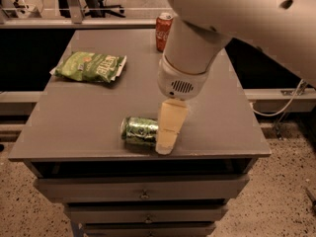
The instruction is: Place green can upright
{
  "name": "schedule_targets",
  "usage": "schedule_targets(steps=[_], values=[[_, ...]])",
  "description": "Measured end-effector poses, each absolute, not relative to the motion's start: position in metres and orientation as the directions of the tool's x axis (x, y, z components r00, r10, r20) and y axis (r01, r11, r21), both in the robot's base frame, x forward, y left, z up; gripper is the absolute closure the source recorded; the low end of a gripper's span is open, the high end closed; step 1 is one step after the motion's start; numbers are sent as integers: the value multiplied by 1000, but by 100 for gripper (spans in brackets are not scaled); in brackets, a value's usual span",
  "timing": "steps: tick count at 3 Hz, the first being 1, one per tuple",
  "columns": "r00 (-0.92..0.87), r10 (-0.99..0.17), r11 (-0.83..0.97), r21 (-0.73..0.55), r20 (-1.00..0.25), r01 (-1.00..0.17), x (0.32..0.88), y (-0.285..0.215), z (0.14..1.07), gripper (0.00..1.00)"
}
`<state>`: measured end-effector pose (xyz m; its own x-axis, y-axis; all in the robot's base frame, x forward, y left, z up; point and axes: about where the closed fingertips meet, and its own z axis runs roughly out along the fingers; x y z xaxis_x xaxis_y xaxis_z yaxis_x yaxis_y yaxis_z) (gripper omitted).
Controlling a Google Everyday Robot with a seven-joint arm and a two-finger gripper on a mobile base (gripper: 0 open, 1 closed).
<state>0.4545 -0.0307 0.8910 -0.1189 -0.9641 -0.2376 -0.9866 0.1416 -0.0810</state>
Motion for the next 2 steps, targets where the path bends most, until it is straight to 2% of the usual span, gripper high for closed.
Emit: schedule_targets(steps=[2], values=[[-220, -943, 237, -38, -251, -971, 460, 3, 860, 0]])
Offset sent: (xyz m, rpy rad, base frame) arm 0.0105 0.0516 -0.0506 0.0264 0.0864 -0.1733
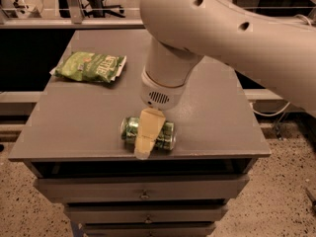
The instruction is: Place green can upright
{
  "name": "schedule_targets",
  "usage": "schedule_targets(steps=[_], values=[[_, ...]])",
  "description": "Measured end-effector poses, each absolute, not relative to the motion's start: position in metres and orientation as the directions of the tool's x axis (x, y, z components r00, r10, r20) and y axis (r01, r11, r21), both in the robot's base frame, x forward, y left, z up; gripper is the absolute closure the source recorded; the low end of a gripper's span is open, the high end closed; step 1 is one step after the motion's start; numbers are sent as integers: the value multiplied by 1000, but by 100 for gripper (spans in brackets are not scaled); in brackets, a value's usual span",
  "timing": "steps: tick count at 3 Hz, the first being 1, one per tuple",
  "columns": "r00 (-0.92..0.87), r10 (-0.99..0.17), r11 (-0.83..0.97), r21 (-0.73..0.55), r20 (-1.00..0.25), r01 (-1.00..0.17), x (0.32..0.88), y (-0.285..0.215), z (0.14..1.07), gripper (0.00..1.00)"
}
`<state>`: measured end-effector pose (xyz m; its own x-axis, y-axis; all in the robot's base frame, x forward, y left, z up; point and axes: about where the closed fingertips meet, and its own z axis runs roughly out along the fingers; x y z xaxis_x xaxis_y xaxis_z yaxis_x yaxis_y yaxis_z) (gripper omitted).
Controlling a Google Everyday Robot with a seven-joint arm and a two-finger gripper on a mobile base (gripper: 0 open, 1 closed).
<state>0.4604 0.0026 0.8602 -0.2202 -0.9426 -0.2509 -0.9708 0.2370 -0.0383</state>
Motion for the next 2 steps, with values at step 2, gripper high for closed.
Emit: schedule_targets(steps=[2], values=[[-352, -907, 362, -1, -233, -932, 465, 21, 833, 0]])
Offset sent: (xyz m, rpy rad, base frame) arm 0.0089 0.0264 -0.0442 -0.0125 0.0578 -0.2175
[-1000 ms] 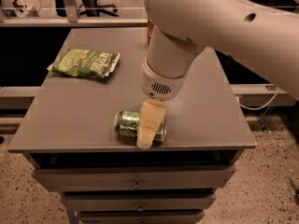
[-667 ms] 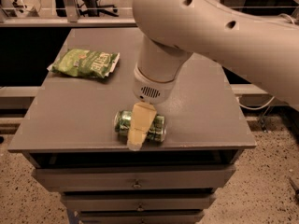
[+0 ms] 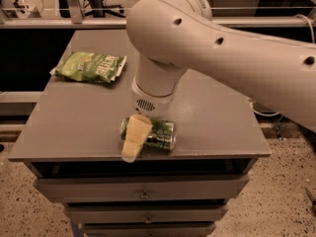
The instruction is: Place green can upright
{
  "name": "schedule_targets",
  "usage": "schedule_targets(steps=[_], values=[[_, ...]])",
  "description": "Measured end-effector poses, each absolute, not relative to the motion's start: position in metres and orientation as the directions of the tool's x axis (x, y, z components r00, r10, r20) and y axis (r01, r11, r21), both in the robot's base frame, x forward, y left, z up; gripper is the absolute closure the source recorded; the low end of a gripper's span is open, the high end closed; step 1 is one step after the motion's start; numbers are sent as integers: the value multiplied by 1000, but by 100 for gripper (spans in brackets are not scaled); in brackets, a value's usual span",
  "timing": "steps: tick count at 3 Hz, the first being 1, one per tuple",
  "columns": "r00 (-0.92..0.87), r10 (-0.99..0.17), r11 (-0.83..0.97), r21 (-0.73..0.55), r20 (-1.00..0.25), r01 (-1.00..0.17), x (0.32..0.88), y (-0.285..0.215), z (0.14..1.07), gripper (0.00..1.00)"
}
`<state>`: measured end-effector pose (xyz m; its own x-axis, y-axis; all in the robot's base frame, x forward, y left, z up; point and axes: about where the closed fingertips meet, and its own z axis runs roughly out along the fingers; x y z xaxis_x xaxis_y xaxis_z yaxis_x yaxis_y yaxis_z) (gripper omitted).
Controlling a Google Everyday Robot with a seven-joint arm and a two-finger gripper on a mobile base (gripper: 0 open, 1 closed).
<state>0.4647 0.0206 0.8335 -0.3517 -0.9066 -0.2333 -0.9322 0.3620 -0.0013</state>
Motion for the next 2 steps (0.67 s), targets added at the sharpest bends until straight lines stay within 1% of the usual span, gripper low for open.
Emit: schedule_targets(steps=[1, 2], values=[[-403, -884, 418, -14, -236, -908, 469, 20, 826, 19], [-427, -868, 448, -28, -252, -894, 476, 18, 828, 41]])
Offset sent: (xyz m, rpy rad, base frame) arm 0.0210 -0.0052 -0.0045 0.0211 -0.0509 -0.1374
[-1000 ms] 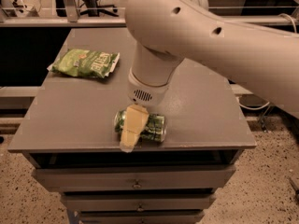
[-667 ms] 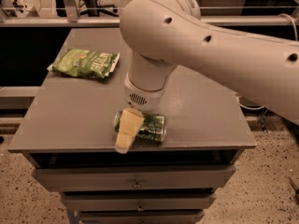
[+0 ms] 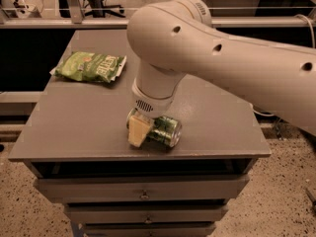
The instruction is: Place green can upright
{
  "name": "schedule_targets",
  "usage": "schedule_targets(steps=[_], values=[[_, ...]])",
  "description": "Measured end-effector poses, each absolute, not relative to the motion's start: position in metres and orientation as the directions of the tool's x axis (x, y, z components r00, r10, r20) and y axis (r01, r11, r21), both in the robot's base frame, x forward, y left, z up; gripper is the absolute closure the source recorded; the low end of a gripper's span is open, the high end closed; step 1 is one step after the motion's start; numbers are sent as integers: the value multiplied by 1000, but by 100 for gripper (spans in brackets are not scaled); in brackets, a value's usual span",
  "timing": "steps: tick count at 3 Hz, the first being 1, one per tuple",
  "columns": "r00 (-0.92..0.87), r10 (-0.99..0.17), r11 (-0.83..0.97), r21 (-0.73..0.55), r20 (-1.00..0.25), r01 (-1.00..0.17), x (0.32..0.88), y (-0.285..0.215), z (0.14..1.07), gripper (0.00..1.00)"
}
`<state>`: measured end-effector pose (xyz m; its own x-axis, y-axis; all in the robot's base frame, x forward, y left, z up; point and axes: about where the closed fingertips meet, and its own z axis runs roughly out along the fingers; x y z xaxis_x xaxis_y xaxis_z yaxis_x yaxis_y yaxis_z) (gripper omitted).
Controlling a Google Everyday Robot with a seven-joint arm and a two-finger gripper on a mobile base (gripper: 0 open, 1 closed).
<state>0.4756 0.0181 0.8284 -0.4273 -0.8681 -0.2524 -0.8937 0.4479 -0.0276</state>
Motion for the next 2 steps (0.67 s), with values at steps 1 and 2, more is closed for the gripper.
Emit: schedule_targets(steps=[1, 2], values=[[-436, -856, 467, -52, -278, -883, 485, 16, 840, 65], [-422, -843, 469, -73, -334, -880, 502, 16, 859, 88]])
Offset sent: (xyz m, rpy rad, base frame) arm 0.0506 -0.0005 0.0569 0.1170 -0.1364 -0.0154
